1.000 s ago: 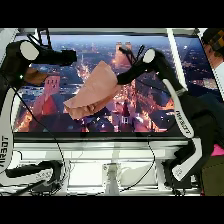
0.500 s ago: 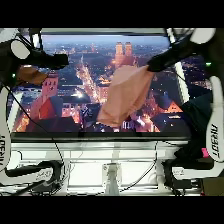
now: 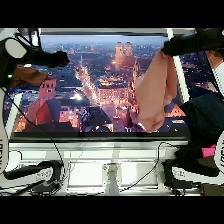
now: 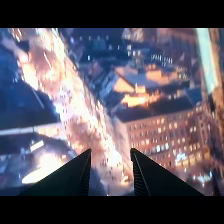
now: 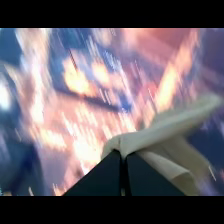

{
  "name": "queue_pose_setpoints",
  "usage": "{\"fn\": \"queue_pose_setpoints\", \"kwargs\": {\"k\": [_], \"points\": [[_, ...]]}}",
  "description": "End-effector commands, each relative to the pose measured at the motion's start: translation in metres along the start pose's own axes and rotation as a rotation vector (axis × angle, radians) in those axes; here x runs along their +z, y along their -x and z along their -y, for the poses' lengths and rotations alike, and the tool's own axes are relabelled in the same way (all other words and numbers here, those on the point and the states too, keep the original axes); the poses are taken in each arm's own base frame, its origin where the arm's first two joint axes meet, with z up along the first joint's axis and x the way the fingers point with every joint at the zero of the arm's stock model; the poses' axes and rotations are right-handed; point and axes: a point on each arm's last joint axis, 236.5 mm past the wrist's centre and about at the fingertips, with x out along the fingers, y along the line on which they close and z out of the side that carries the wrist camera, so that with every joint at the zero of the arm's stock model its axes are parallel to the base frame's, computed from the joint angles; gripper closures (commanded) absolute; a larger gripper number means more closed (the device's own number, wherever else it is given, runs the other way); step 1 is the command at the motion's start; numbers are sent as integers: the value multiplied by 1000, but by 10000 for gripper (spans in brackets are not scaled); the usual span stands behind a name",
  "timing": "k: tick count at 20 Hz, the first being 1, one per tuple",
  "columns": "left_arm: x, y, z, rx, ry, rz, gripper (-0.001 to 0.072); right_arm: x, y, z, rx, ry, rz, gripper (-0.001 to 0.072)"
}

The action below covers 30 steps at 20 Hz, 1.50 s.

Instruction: Fold the clothes and pants, and hang the long-sleeved shirts on hangers.

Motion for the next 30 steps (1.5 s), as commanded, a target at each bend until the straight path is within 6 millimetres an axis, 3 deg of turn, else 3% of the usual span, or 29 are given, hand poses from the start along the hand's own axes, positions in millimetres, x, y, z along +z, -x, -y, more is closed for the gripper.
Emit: {"fn": "queue_pose_setpoints", "kwargs": {"k": [1,4,7,9,10,12,16,18,22,24,25,27,28,29,30], "points": [[23,32,-7,17,6,104,407,50,-9,-45,62,-19,202,708],[38,65,-27,59,31,180,407,56,-13,-130,193,75,238,708],[46,95,-48,106,57,238,407,63,16,-205,281,246,299,708],[46,112,-61,135,75,256,407,67,46,-229,312,319,337,707],[42,116,-67,146,85,244,407,65,53,-228,306,329,334,707],[29,117,-79,166,107,192,407,49,52,-206,246,348,254,706],[4,101,-88,163,138,77,407,-8,8,-123,76,306,-32,706],[-25,75,-89,139,132,-43,407,-38,-26,-80,21,241,-137,705],[-112,7,-89,70,120,-328,407,-93,-96,-19,-45,128,-266,705],[-158,-24,-67,-43,158,-460,407,-119,-126,1,-61,95,-321,705],[-178,-35,-45,-137,185,-519,406,-130,-136,9,-67,80,-353,705],[-201,-50,-5,-292,227,-575,401,-141,-149,23,-78,56,-386,704],[-208,-55,10,-338,245,-598,282,-143,-150,28,-84,47,-389,665],[-215,-58,21,-365,251,-620,86,-142,-150,33,-91,40,-384,513],[-222,-62,31,-378,235,-646,-4,-141,-149,36,-96,33,-378,333]]}}
